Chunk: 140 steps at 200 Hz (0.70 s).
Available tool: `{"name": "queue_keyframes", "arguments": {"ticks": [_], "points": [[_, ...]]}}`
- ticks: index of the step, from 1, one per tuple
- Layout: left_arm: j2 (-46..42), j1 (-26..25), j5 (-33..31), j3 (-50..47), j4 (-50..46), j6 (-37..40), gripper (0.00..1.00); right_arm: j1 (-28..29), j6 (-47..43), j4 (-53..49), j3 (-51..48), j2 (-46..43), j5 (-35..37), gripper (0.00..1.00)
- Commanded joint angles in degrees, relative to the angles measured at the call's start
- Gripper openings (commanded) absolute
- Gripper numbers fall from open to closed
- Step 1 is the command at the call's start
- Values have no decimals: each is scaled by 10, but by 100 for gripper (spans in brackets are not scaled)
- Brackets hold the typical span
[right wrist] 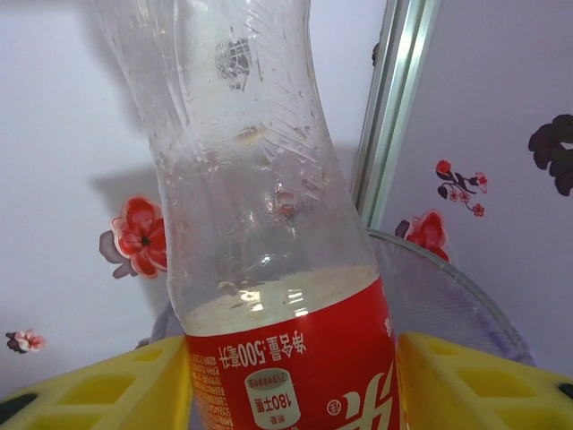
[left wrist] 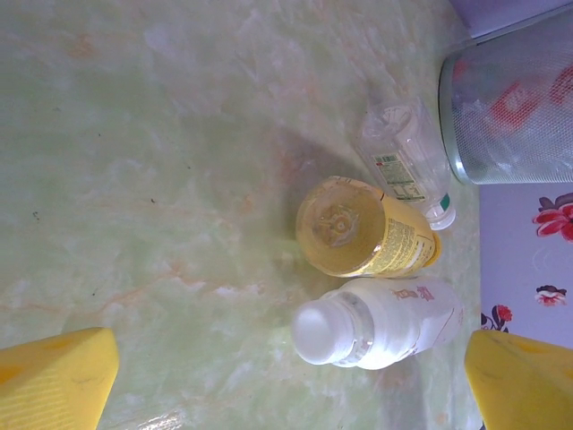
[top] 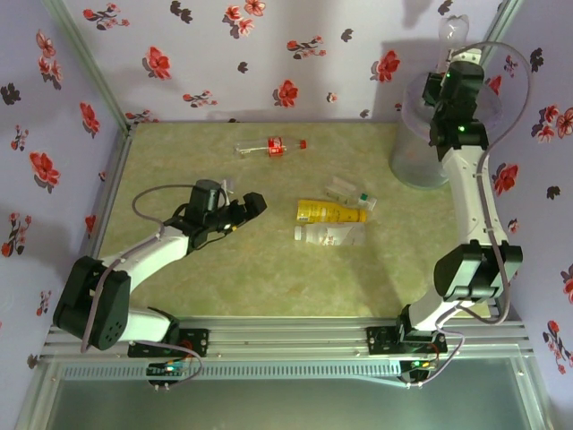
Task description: Put the plastic bottles in the bin
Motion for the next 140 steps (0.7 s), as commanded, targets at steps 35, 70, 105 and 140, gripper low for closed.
{"name": "queue_keyframes", "arguments": {"ticks": [35,70,105,140], "points": [[-10,-4,-3,-7,10,-1,100,-13,-50,206,-93,2,4,60],[-10,-4,-3,-8,10,-3,100,-19,-54,232,-97,14,-13,60],[-9,-4,-3,-10,14,-4,100,-21,-55,225,-79,31,-13,60],[-7,-3,-3,-11,16,-4,100,-26,-75,232,-71,59,-11,60]]}}
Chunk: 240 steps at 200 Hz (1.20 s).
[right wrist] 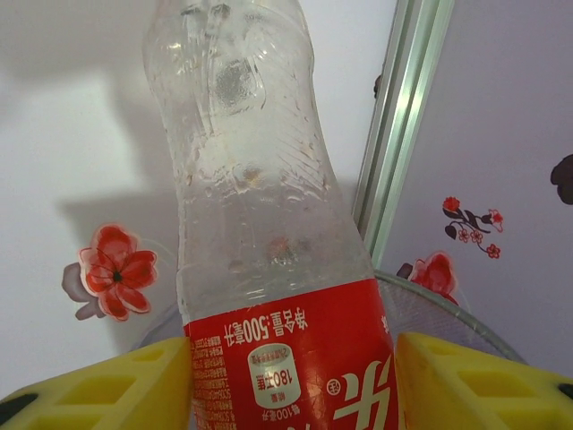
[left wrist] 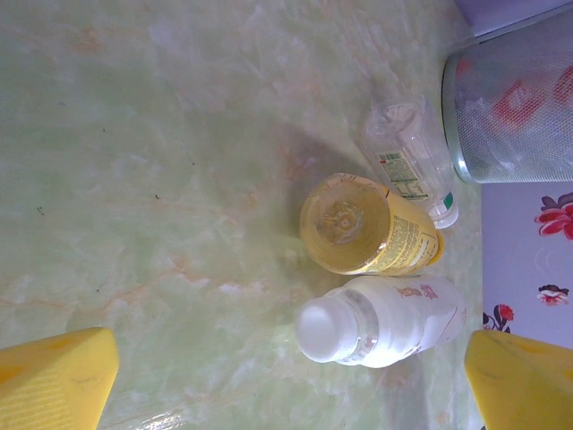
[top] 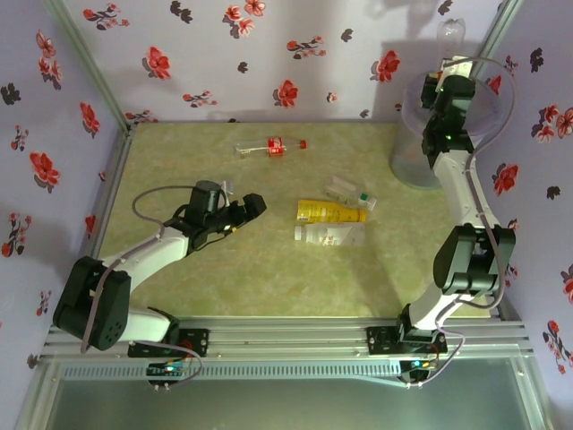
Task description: Put the plastic bottles in the bin
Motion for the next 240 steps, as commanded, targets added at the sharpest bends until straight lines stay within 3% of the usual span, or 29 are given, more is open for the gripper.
{"name": "queue_keyframes", "arguments": {"ticks": [1,121,165,185,240], "points": [[-7,-3,-2,-8,14,-4,100,-7,-22,28,20,24,-3,60],[8,-3,-2,-5,19,-3,100,-26,26,21,-84,39,-38,61],[13,-4,-1,-2,22,-3,100,-30,51,13,-117,37,-46,72],[15,-3,0,0,19,-2,100,-30,51,-17,-95,32,-54,81],[31,-5,3,-6,44,-12,100,-30,65,-183,30,18,-75,83]]}}
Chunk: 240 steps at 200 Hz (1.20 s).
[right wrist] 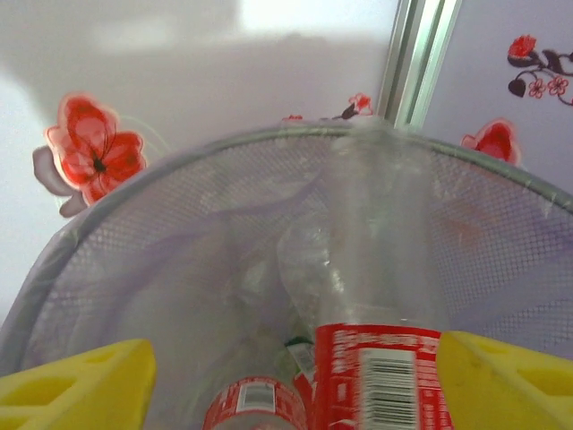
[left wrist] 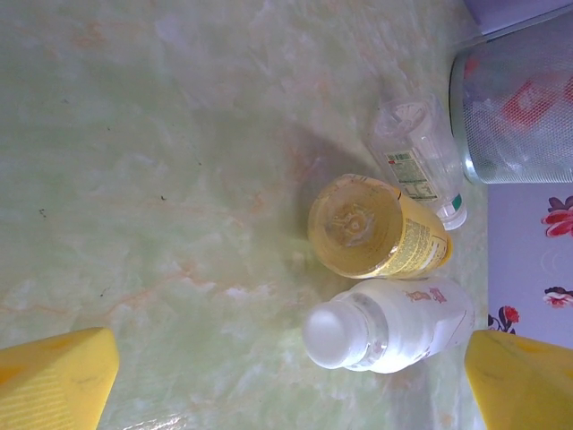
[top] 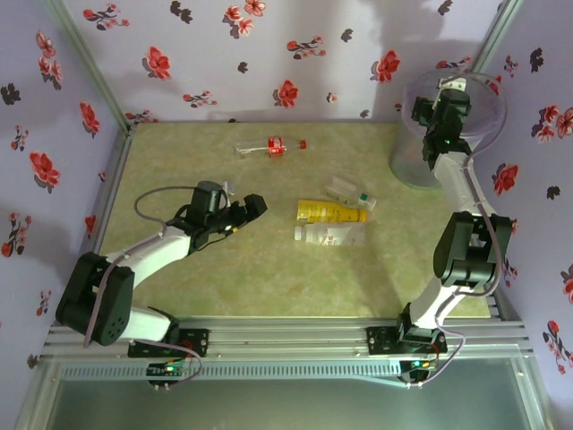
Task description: Put the plastic bottles in the bin
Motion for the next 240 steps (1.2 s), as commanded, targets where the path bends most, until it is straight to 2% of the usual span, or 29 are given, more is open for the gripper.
{"name": "queue_keyframes", "arguments": {"ticks": [1,37,91,138,198,240], "points": [[12,-6,3,-4,29,-9,100,-3,11,-114,60,-12,-23,83],[24,-6,10,-4,38,-11,100,-3,22,-215,139,7,-58,82],[24,-6,10,-5,40,-12,100,12,3,-262,196,54,-91,77],[21,-7,10,-5,39,-12,100,43,-37,-315,257,108,-85,71],[21,-6,10,-3,34,-9,100,55,-51,-336,292,143,-74,51],[21,-6,10,-1,33,-9,100,66,-69,-357,318,158,-57,26]]}}
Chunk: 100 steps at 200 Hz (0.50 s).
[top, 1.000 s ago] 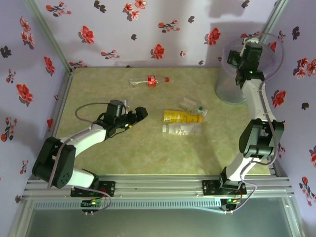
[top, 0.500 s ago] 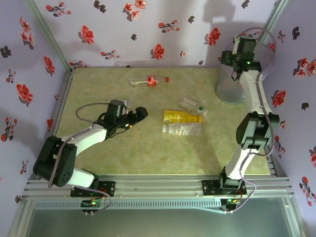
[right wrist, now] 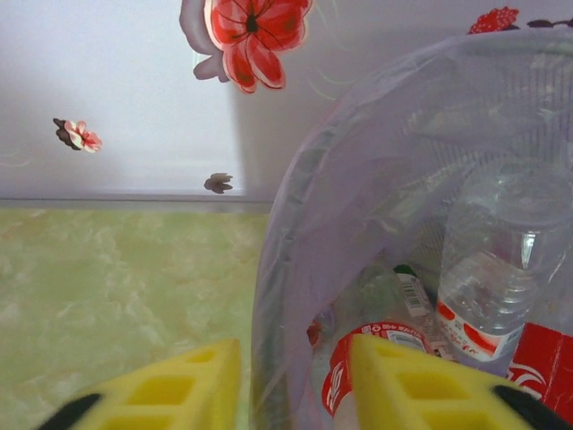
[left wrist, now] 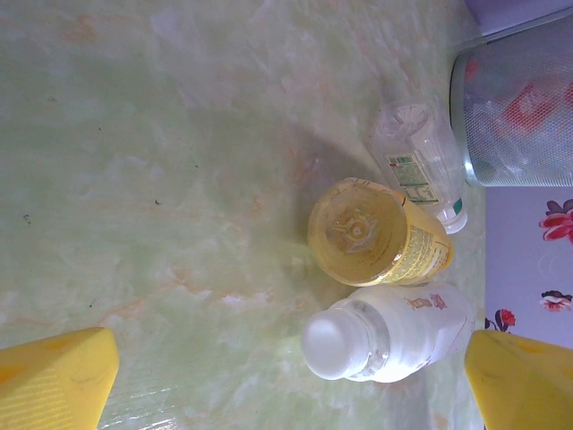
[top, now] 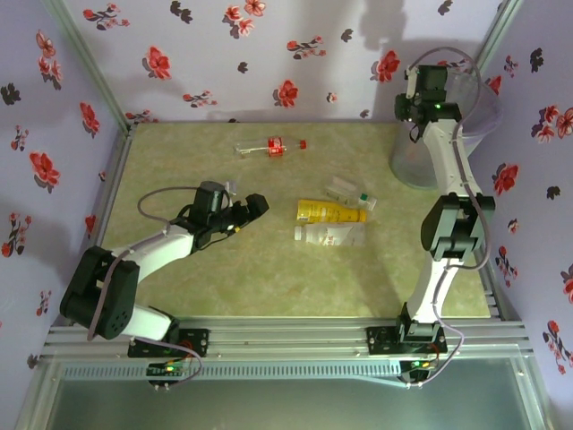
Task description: Put the plastic bottles in the bin
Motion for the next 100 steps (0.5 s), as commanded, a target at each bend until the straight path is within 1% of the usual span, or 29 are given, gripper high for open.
{"name": "queue_keyframes", "arguments": {"ticks": [1,14,68,100], "points": [[1,-3,8,-1,10,2,100,11,-16,-22,24,9,20,25],[1,-2,8,0,10,1,100,16,-24,-28,32,10,28,20],[6,-3,9,5,10,1,100,30,-52,-67,74,25,61,6],[10,-3,12,9,10,3,100,32,-53,-86,102,32,62,4]]}}
